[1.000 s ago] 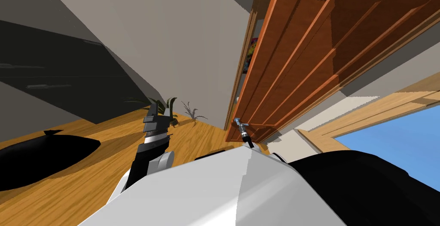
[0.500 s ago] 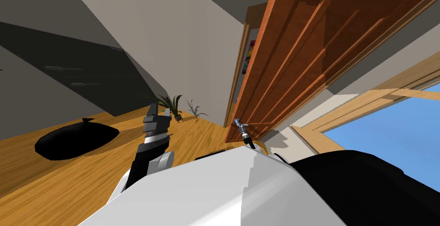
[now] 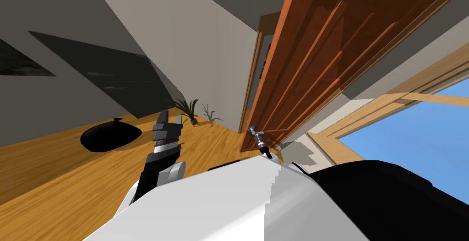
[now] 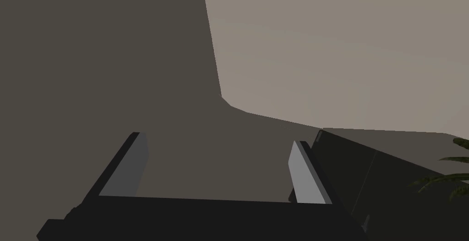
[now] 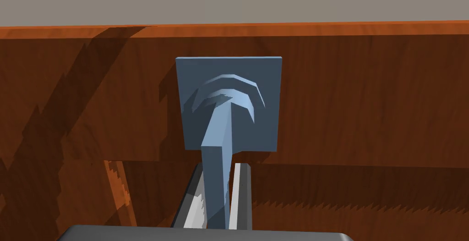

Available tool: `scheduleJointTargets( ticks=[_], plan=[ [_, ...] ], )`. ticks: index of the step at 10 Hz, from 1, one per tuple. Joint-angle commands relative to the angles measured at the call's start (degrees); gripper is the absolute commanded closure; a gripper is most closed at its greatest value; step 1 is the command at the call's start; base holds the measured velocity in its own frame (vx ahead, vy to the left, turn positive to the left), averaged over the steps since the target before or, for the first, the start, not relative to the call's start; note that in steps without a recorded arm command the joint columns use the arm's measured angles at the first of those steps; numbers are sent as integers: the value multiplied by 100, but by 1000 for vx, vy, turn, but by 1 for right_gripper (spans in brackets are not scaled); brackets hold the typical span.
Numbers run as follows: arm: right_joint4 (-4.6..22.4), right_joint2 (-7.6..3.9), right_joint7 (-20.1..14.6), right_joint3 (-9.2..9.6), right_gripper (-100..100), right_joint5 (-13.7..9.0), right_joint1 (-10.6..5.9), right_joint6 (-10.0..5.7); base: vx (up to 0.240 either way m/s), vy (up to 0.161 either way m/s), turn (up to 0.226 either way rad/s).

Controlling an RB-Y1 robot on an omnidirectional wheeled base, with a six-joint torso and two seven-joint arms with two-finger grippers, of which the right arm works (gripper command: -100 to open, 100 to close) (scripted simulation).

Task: Pull the door open

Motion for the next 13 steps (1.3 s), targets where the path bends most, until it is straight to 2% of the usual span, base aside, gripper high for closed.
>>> scheduleJointTargets(
  ticks=[1, 4, 6, 7, 8, 9, 10, 13],
  plan=[
    [-91, -6, -10, 107, 100, -9, 48, 16, -222, -90, 136],
    [-105, -68, -55, 287, 100, -46, 40, -39, -217, -93, 152],
    [-110, -93, -73, 361, 100, -61, 36, -62, -205, -71, 79],
    [-131, -88, -67, 335, 100, -57, 39, -34, -90, -22, 20],
    [-148, -174, -166, 447, 100, -6, 177, -203, -94, -6, 35],
    [-148, -174, -166, 447, 100, -6, 177, -203, -94, -13, 13],
    [-168, -264, -258, 541, 100, 38, 296, -375, -94, -22, 30],
    [-202, -419, -421, 704, 100, 117, 504, -674, -99, -29, 19]
  ],
)
